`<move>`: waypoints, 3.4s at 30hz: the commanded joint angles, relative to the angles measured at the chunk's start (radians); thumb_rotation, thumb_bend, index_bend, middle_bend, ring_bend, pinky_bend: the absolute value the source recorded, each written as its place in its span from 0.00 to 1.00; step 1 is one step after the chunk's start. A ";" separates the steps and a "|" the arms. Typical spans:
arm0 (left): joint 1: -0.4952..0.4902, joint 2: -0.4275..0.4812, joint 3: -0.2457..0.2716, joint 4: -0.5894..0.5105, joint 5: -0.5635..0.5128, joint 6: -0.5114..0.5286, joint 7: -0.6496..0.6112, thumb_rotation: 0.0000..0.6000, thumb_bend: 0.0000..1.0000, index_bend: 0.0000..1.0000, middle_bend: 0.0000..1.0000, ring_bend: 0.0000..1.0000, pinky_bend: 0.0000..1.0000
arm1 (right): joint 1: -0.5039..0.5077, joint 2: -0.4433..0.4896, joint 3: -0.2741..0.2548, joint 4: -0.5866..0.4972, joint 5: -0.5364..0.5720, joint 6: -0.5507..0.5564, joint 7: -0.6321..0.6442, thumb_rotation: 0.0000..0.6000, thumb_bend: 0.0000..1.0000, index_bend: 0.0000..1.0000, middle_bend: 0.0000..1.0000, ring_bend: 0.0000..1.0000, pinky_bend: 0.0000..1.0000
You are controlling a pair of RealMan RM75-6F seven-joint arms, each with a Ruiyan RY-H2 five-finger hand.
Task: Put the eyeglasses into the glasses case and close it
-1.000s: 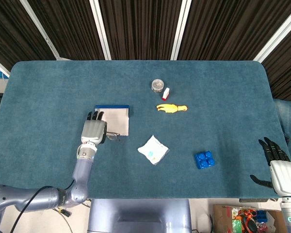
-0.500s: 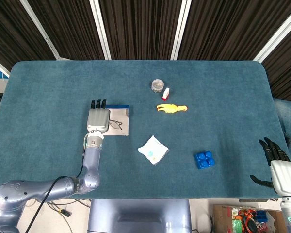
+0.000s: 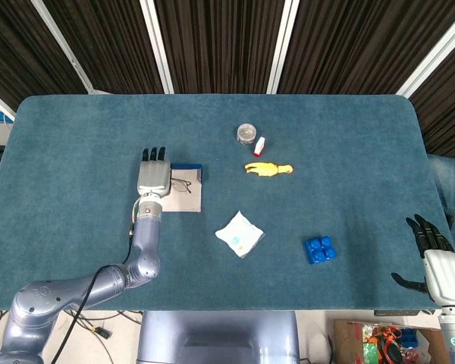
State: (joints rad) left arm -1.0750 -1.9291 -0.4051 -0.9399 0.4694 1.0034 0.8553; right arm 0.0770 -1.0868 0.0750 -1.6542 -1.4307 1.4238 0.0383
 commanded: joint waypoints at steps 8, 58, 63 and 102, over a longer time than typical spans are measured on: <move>-0.042 -0.079 -0.023 0.212 0.010 -0.107 -0.038 1.00 0.42 0.63 0.06 0.00 0.00 | -0.001 0.001 0.004 -0.007 0.015 -0.003 -0.001 1.00 0.03 0.01 0.00 0.08 0.19; -0.058 -0.165 -0.154 0.283 0.040 -0.080 0.040 1.00 0.34 0.30 0.05 0.00 0.00 | 0.002 0.011 0.008 -0.022 0.038 -0.025 0.013 1.00 0.03 0.01 0.00 0.08 0.19; -0.032 -0.134 -0.134 0.195 0.066 -0.034 0.045 1.00 0.34 0.30 0.05 0.00 0.00 | 0.003 0.012 0.008 -0.023 0.039 -0.027 0.013 1.00 0.03 0.01 0.00 0.08 0.19; 0.226 0.162 0.090 -0.345 0.163 -0.019 -0.161 1.00 0.46 0.11 0.77 0.66 0.78 | 0.001 0.007 0.017 -0.032 0.061 -0.026 -0.001 1.00 0.10 0.01 0.00 0.08 0.19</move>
State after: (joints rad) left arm -0.8437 -1.7644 -0.3174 -1.2883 0.6500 0.9976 0.6907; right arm 0.0777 -1.0800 0.0915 -1.6863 -1.3696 1.3980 0.0378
